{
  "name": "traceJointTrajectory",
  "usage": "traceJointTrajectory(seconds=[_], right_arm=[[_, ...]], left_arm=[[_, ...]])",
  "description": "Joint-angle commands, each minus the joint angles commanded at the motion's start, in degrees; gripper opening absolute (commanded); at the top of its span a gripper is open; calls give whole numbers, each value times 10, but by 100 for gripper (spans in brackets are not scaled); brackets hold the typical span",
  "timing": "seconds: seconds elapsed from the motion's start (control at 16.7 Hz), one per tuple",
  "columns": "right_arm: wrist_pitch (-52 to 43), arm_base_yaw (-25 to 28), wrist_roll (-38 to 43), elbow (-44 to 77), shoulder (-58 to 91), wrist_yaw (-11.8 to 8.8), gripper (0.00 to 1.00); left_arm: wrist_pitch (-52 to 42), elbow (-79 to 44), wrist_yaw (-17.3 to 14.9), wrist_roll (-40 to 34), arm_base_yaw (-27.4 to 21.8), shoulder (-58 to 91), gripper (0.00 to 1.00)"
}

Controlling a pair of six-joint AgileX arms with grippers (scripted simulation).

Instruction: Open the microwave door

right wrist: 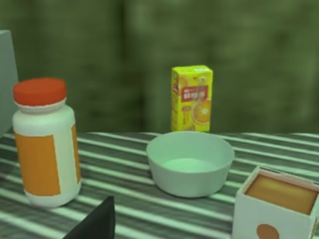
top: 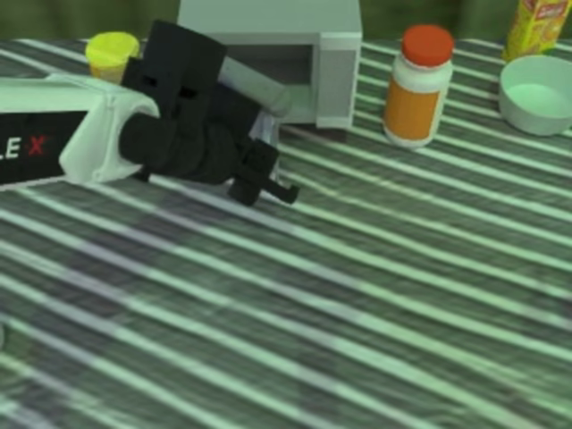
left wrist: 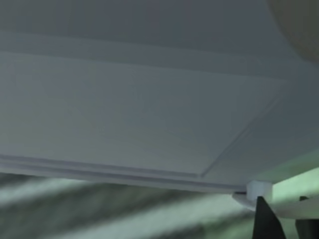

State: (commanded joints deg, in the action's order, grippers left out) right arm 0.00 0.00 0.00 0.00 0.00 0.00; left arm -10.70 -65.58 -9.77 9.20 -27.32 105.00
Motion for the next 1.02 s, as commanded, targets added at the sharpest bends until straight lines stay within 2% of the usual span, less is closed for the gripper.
traceJointTrajectory(seconds=[0.24,0.72,1.02], right_arm=[[0,0,0,0,0,0,100],[0,0,0,0,0,0,100],[0,0,0,0,0,0,100]], left_arm=[[0,0,0,0,0,0,0],[-5,10,-28,34,14,-9,0],[-6,11,-29,35,15,-9,0]])
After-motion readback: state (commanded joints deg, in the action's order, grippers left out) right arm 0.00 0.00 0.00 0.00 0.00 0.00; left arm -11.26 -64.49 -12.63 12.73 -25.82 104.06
